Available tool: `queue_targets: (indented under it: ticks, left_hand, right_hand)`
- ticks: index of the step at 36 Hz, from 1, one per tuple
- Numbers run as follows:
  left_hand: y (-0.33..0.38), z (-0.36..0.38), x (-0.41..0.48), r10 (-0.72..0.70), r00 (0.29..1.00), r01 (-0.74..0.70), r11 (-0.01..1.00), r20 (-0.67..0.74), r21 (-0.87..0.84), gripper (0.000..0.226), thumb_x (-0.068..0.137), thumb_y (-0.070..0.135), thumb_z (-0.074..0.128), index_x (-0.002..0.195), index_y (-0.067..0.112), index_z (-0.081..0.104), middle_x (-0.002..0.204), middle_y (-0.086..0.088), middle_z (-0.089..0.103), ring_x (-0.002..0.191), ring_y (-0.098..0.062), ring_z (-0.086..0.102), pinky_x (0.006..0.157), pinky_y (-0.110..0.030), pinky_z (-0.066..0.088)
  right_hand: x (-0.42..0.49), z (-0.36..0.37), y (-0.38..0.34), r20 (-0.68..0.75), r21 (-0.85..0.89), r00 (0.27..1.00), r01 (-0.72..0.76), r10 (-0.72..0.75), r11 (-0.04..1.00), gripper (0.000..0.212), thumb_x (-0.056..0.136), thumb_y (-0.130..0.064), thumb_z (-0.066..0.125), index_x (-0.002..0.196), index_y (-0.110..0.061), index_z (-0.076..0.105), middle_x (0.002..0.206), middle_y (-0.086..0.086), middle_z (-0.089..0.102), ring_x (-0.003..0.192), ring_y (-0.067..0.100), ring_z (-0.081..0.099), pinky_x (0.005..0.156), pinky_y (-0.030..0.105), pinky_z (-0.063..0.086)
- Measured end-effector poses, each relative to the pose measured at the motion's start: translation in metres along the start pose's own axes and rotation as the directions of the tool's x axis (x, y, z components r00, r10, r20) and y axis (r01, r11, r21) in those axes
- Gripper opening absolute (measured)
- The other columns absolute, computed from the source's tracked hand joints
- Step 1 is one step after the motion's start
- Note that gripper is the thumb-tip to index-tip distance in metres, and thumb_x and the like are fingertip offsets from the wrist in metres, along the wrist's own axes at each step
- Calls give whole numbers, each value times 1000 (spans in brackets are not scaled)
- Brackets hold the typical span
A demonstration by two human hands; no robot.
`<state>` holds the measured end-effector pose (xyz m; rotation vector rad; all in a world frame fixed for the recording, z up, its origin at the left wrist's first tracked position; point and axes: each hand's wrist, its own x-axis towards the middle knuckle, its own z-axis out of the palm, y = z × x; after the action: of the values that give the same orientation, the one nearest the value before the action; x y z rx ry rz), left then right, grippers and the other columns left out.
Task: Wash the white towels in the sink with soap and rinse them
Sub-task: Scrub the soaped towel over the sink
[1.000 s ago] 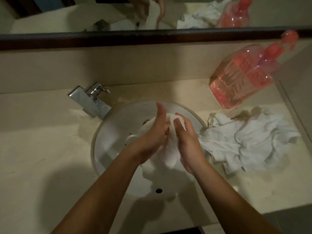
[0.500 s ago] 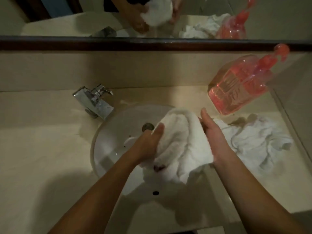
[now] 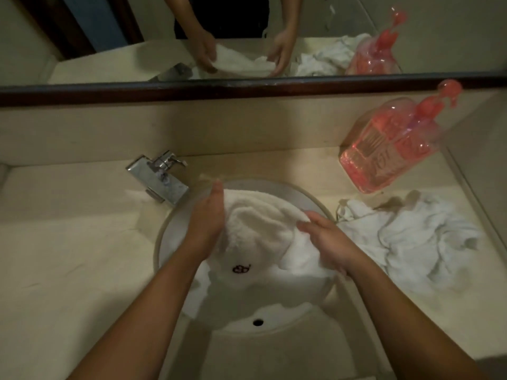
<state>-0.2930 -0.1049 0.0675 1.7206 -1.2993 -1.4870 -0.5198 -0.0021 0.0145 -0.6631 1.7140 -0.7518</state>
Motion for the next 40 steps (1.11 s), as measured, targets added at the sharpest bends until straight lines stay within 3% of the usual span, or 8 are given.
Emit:
queue_targets:
  ticks: [8,11,15,19,26,30,35,40]
  left_hand:
    - [-6,60,-21,51,998,-55,995,49,81,69,112,57,18,142,15,64,133,-15,70,125,-32,65,103,-37,50]
    - [0,64,-25,103,994,-106,992,48,72,68,113,53,19,136,11,67,126,-16,72,118,-30,67,95,-33,50]
    - [8,47,-6,33,996,-35,999,-77,-16,67,114,54,20,106,12,71,103,-9,71,102,-27,68,81,-31,45]
    - [11,54,-30,83,994,-86,995,77,44,65,114,51,21,118,12,73,102,-4,66,97,-19,63,85,-29,45]
    - [13,38,-7,71,997,-71,997,-7,34,72,114,53,22,102,8,77,104,-15,77,104,-32,72,95,-41,55]
    - [10,57,-31,78,991,-91,990,111,112,68,115,48,21,127,4,73,118,-18,72,114,-28,65,89,-26,41]
    - [2,52,-20,72,996,-76,993,49,90,55,115,49,21,99,21,65,95,-1,65,94,-18,61,76,-30,43]
    - [-8,36,-3,-49,996,48,999,-79,-19,81,111,61,18,95,5,75,90,-8,75,97,-31,72,91,-43,56]
  right_hand:
    - [-15,86,-58,-122,168,976,201,-182,965,28,114,-45,33,135,-32,46,127,-7,59,116,15,60,94,31,47]
    - [-15,94,-66,-246,293,956,229,-159,928,37,115,-48,29,144,-33,46,130,-8,57,120,15,58,87,22,48]
    - [-48,112,-56,-121,257,971,230,-204,939,39,114,-52,30,144,-35,47,128,-15,63,117,5,62,104,31,52]
    - [-21,96,-65,-292,205,941,235,-170,950,39,115,-46,29,140,-25,51,118,-12,63,104,3,63,75,7,46]
    - [-40,114,-42,-163,286,972,211,-169,935,51,109,-61,36,148,-32,53,137,-10,67,124,7,64,108,34,49]
    - [-5,90,-54,-296,166,948,170,-116,971,51,111,-54,35,142,-21,58,133,1,69,121,19,66,109,46,52]
    - [-16,90,-54,-209,192,967,190,-149,963,32,116,-40,33,132,-28,57,113,-16,67,103,-5,63,84,12,50]
    - [-32,106,-39,-113,196,978,193,-173,962,38,114,-45,36,131,-26,64,122,-6,73,111,8,70,99,33,54]
